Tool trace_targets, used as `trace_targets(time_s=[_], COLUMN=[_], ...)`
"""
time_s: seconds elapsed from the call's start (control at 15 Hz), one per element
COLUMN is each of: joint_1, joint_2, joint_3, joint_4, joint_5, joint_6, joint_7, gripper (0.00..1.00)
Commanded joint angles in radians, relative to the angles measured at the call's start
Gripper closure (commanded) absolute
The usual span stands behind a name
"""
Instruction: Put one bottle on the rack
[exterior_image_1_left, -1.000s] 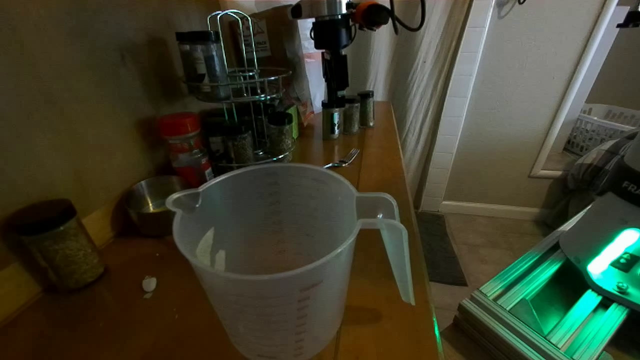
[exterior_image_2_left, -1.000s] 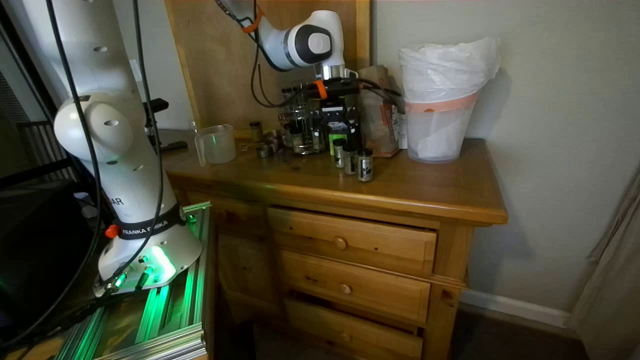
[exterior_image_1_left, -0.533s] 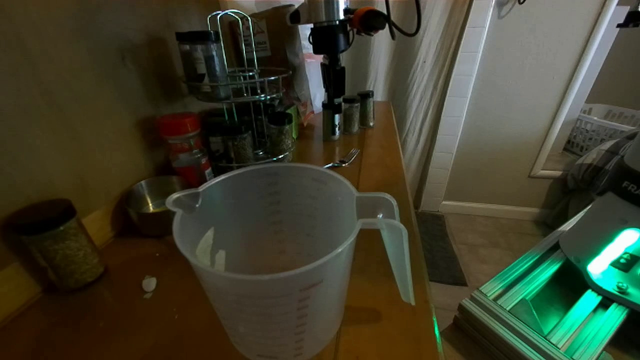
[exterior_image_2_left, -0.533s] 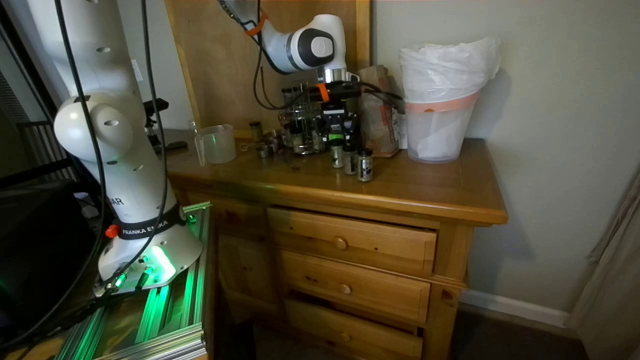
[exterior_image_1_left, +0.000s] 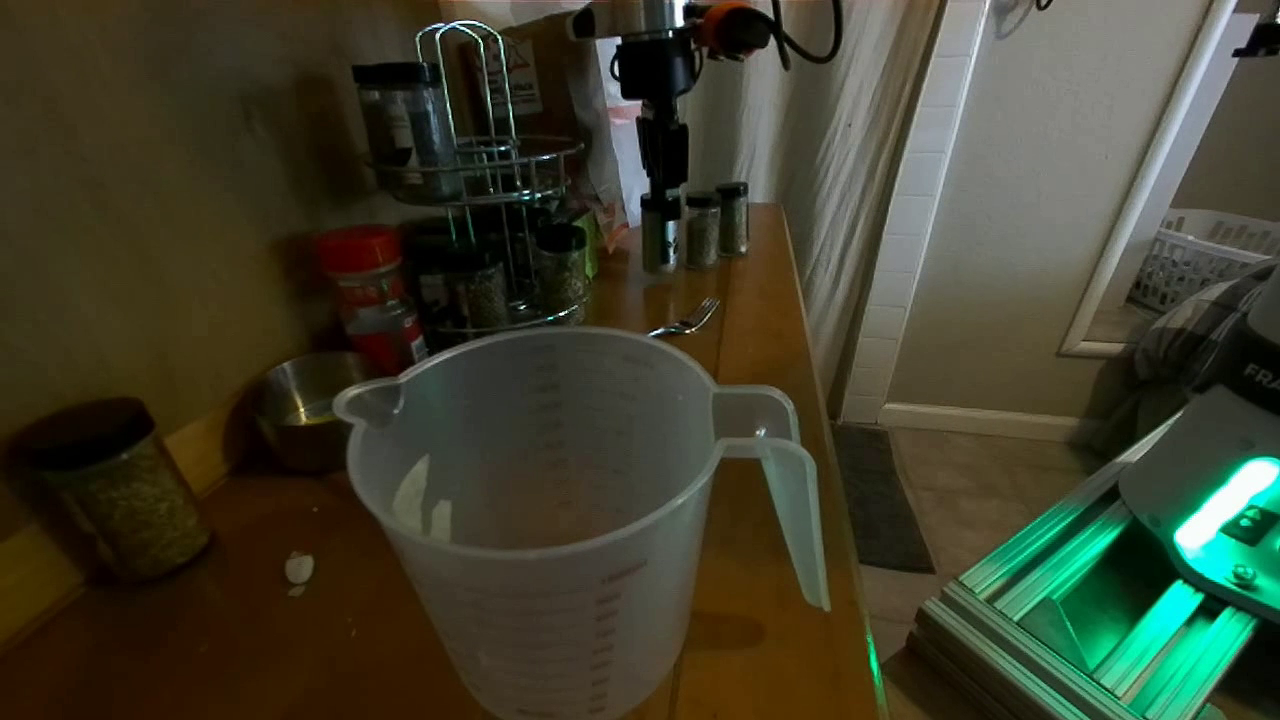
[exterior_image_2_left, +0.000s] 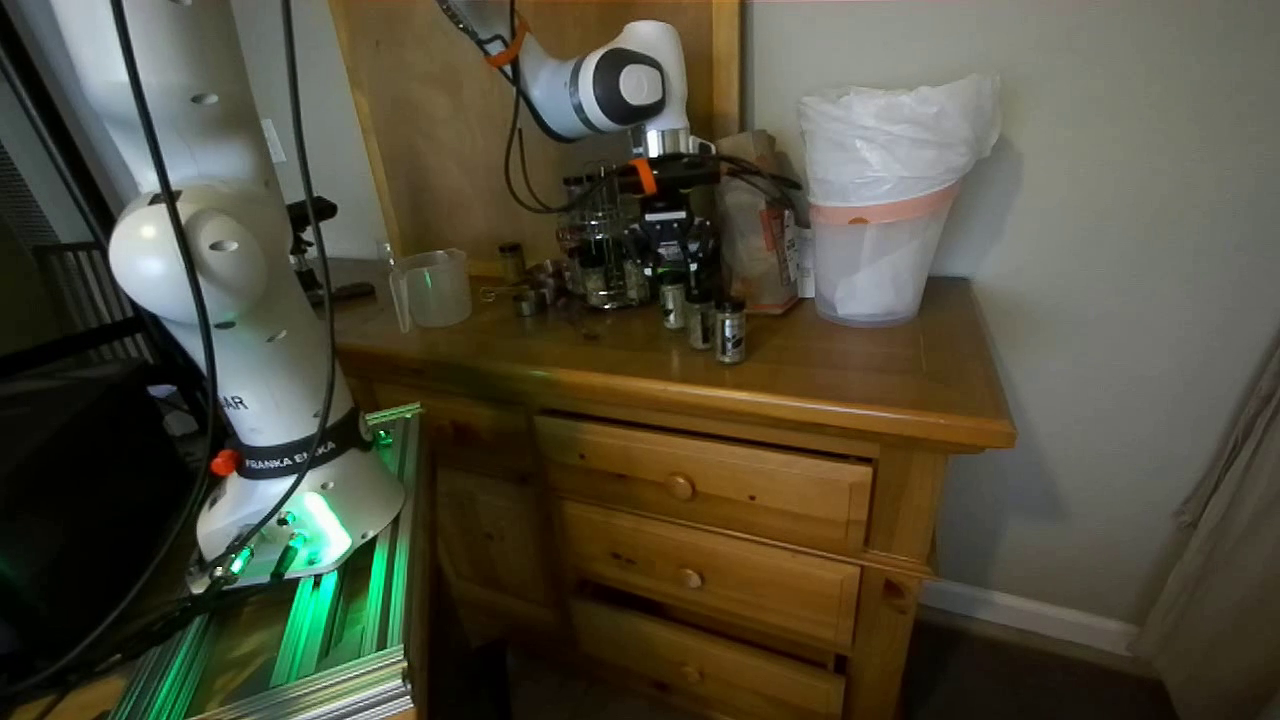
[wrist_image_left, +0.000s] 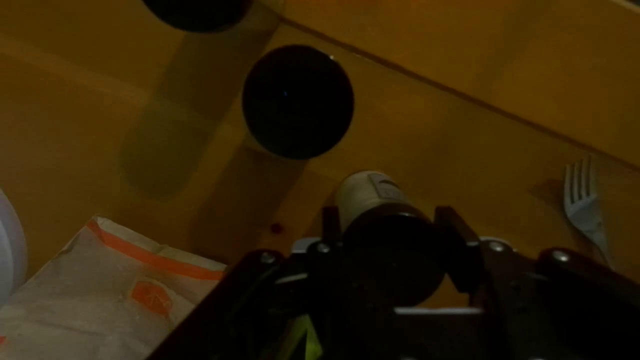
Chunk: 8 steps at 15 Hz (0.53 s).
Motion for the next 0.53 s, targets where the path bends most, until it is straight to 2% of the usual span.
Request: trace_targets(time_s=[0.0, 0.33, 0.47], joint_1=[0.010, 0.060, 0.092], joint_2=[-0.157, -0.334, -0.394], joint_3=[0.030, 0.048, 0.047], joint_4=[-0.051, -0.022, -0.007], joint_5=[0.020, 0.021, 0.034], joint_6=[-0.115, -0.395, -0.441], joint_7=[-0.041, -0.071, -0.107], gripper=[0.76, 0.76, 0.76])
